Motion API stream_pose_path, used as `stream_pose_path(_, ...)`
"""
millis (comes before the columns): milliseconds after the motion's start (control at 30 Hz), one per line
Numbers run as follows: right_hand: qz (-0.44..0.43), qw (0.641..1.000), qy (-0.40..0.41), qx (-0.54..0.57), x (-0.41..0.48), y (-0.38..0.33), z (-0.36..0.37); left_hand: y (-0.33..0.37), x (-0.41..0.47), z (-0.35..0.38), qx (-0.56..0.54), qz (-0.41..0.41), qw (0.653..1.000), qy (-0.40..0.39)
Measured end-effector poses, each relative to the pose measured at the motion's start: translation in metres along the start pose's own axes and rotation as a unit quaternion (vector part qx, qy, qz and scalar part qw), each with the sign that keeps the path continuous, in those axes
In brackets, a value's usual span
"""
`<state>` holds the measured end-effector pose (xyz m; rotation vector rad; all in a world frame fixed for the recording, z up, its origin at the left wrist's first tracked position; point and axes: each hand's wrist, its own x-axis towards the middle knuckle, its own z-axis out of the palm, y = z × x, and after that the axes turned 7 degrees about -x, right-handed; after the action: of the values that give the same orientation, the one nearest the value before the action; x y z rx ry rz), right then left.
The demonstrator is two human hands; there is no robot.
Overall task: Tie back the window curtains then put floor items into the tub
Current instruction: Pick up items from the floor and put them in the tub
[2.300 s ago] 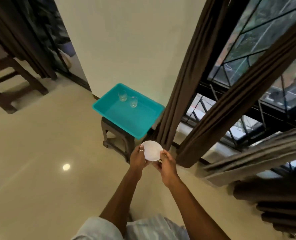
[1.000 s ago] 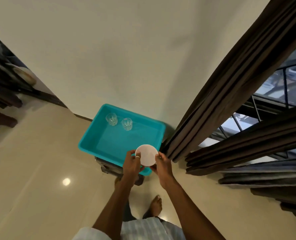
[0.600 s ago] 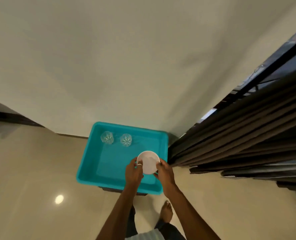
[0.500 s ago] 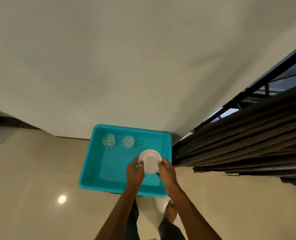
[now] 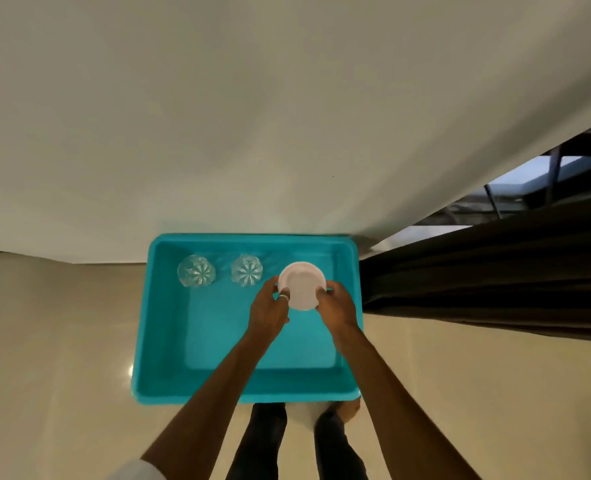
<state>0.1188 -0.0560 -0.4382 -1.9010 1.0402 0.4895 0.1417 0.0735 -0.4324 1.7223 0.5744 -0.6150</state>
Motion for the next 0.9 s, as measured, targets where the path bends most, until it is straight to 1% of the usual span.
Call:
stream_pose_path(233, -0.003, 1.0, -0.015, -0.002, 0.044, -0.001, 0.013, -0.006, 0.042, 0.015, 0.001, -0.015, 0.999, -0.033)
stream_pose_path(567, 0.011, 0.999, -0.035, 0.029, 0.061, 0.008, 0.024, -0.012, 0.065, 0.025, -0.002, -0.074, 0.993, -0.096)
stream_pose_path(700, 0.015, 0.998, -0.048, 0.045, 0.065, 0.011, 0.028, -0.014, 0.071, 0.026, -0.01, -0.099, 0.99, -0.103)
stream_pose_path(900, 0.016, 0.995, -0.068, 0.066, 0.066, 0.02, 0.032, -0.021, 0.075, 0.027, -0.008, -0.094, 0.989, -0.112)
